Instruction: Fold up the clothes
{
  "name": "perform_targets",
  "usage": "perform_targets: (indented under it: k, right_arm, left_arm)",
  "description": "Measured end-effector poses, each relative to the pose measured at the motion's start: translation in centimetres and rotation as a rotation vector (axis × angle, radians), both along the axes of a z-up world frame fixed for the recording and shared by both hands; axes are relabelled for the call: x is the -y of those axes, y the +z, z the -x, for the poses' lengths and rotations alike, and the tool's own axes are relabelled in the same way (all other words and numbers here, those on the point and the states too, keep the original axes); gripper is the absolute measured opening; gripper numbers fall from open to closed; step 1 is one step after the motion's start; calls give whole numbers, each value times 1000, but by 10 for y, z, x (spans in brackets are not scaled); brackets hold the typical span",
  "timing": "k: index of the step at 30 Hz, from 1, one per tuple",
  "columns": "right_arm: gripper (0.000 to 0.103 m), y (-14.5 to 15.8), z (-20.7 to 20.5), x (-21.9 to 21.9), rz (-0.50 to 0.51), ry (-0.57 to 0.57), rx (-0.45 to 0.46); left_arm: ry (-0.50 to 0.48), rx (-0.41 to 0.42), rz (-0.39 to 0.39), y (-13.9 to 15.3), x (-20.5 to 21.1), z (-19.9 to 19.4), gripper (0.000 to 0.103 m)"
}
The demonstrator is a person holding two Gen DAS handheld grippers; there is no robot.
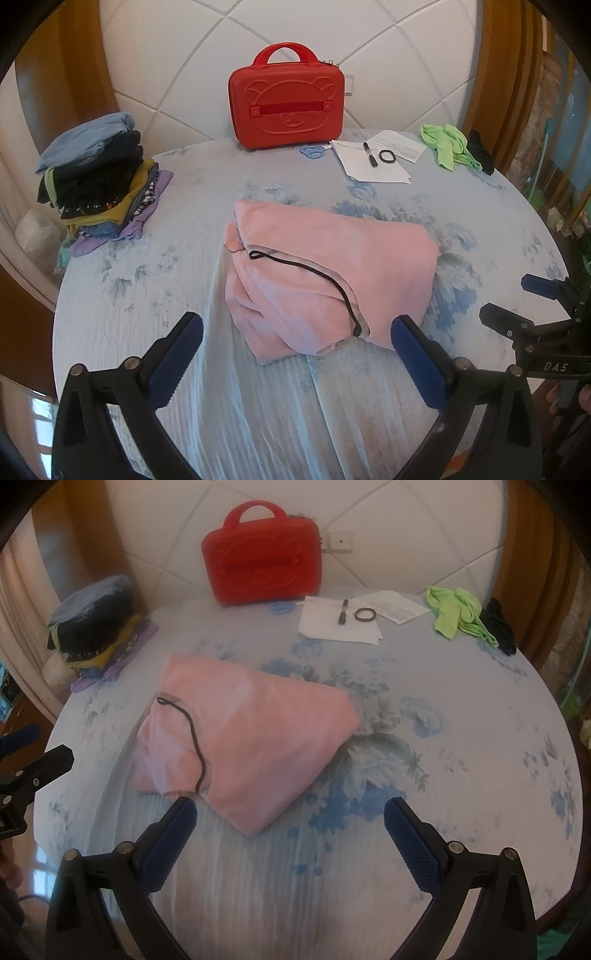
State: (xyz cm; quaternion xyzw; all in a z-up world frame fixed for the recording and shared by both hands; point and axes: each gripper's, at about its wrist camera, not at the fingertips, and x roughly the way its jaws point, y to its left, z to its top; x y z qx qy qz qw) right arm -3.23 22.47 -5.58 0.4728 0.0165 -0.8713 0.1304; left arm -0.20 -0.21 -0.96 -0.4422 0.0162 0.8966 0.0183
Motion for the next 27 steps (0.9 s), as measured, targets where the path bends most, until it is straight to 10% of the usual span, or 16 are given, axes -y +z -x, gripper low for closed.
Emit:
perform_targets:
  k: [27]
  right_arm:
    - [103,-4,7,4,-13,-5,14]
  left_arm:
    - [-7,24,4,-6,5,11,103]
